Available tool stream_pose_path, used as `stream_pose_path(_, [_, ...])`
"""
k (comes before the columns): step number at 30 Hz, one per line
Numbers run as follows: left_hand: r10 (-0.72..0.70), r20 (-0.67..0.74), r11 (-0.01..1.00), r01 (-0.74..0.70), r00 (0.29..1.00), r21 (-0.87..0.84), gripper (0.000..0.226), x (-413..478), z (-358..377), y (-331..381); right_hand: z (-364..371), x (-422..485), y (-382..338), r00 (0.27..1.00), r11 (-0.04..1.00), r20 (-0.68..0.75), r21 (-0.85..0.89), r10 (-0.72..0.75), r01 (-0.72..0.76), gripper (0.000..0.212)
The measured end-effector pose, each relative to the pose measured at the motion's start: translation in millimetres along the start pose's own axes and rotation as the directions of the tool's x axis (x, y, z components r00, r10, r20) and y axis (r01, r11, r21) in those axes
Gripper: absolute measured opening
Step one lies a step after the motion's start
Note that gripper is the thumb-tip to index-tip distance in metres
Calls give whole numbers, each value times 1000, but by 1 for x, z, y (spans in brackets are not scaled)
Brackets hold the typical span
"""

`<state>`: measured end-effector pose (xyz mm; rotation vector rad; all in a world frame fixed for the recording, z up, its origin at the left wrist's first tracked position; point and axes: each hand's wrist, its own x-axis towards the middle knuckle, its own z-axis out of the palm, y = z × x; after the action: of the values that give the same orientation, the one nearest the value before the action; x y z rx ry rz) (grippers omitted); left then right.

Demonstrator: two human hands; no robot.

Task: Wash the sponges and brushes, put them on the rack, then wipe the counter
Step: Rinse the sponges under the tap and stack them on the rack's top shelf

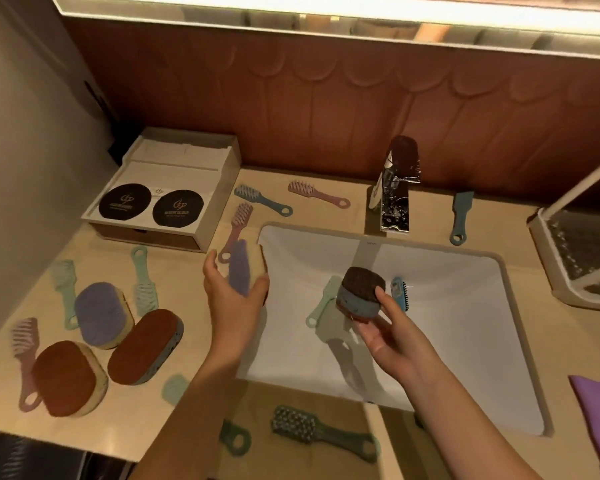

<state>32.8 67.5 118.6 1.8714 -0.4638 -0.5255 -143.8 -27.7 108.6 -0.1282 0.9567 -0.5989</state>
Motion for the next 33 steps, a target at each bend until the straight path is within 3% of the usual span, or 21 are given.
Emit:
stream_pose_path(5, [-257,208,932,299,944,-205,63,-35,25,13,-16,-18,-3,994,984,-34,-150,-106,100,20])
stream_pose_path(8, [-325,358,847,438,875,-300,52,-51,39,15,-25,-28,-4,963,902,17,-346,-269,259,38])
stream_pose_path(11, [-226,469,815,430,854,-388,47,-75,53,29,-27,-49,-6,902,777,120,-469,-415,420,36])
stream_pose_path(14, [-167,475,812,394,864,-430,48,-90,63,35,-26,-61,-9,850,680,150,-537,-505,498,39])
stream_pose_path(19, [-94,489,845,329,867,-422,80,-105,80,39,-22,-82,-26,775,546,219,-598,-593,587,54])
stream_pose_path(23, [-26,471,850,268,882,-453,55,-104,92,50,-24,-94,-30,729,467,305,-604,-613,645,58])
stream_pose_path(28, [-31,560,850,316,828,-421,41,-111,107,58,-33,-98,-40,672,353,346,-647,-655,677,57])
stream_pose_path(33, [-26,571,830,336,821,-445,44,-113,115,68,-38,-98,-54,696,422,365,-594,-618,685,45])
